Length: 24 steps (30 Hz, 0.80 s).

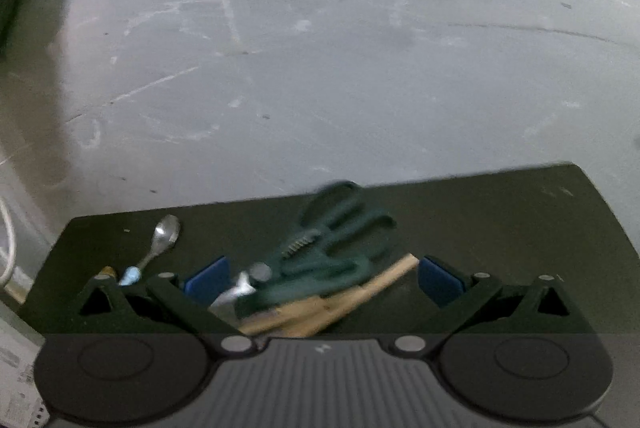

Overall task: Organize utensils
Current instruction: 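Move the right tool back down to the small blue-handled spoon, then grasp the small blue-handled spoon with the right tool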

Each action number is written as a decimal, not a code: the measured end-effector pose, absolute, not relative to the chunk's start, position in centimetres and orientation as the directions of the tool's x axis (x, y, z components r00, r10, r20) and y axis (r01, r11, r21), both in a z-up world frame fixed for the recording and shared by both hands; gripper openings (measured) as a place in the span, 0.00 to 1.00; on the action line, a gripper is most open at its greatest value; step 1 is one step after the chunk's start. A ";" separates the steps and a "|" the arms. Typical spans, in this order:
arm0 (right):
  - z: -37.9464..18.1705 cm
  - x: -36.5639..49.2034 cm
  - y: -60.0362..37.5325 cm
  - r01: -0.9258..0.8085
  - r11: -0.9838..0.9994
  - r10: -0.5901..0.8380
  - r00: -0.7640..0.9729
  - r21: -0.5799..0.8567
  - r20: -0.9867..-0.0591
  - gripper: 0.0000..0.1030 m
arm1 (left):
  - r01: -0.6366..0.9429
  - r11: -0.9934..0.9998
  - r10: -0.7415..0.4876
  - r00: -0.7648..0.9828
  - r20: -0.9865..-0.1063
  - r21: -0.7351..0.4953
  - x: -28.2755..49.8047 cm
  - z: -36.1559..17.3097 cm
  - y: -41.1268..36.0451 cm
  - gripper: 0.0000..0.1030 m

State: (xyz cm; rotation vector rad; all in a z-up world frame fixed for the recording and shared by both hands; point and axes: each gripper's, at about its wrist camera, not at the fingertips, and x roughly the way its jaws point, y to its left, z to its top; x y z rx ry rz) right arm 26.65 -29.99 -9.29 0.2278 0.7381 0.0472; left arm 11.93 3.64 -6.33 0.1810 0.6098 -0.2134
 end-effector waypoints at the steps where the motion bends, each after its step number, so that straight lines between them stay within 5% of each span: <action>1: -9.1 27.2 -29.6 0.011 0.973 0.147 0.739 0.230 -0.658 0.99 | 0.251 0.962 -0.145 0.799 -0.584 0.105 11.9 -6.3 3.7 0.75; 7: -8.9 31.1 -24.9 -0.211 0.948 0.318 0.699 0.240 -0.641 1.00 | 0.251 0.962 -0.144 0.798 -0.585 0.105 11.9 -6.3 3.7 0.75; 16: -10.8 35.7 -19.1 -0.376 0.912 0.387 0.647 0.167 -0.656 0.99 | 0.249 0.963 -0.139 0.789 -0.599 0.105 12.2 -6.0 3.5 0.75; 24: -12.7 37.1 -17.2 -0.433 0.890 0.400 0.597 0.140 -0.695 0.80 | 0.248 0.963 -0.137 0.786 -0.603 0.105 12.4 -5.9 3.5 0.76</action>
